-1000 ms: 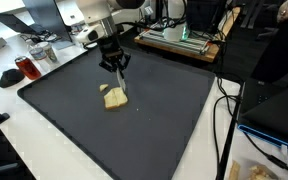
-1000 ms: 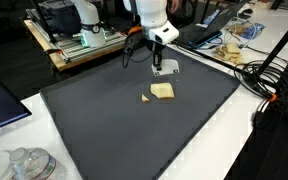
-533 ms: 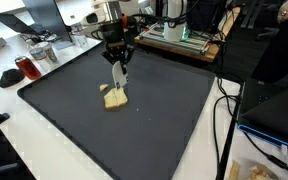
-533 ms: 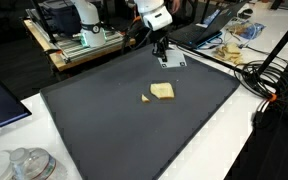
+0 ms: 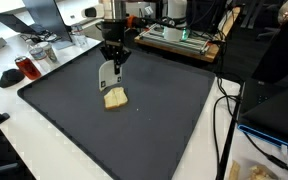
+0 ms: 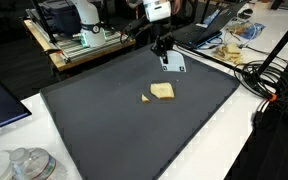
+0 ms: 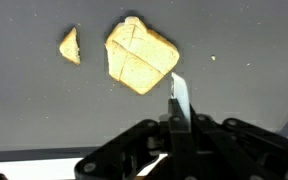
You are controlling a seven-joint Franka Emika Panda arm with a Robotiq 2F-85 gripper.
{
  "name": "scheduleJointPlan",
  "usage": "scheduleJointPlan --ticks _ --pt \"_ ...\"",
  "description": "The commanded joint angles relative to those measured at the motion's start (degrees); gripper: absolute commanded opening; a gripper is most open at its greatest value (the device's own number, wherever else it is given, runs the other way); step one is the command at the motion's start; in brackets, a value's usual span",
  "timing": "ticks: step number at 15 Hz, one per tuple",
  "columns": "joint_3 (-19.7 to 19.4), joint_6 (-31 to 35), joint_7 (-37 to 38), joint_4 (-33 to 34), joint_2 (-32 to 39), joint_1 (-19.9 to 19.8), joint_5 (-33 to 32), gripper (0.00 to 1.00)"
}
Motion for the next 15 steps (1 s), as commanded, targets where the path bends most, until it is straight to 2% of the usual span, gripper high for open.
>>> scheduleJointPlan --ticks 1,2,10,14,15 --pt "-0.94 -3.06 9.54 0.87 -1.16 2.29 -8.48 0.01" --pt "-0.22 -0.63 7.92 0.3 -0.13 0.63 -7.16 0.04" --pt "0.61 -2.98 9.76 1.46 -0.41 1.29 -8.8 0.01" --pt "-2.59 -8.37 22.89 4.11 -0.46 5.21 -18.34 0.01" --pt "-2.13 -10.97 24.87 5.23 -0.5 5.49 -19.63 0.01"
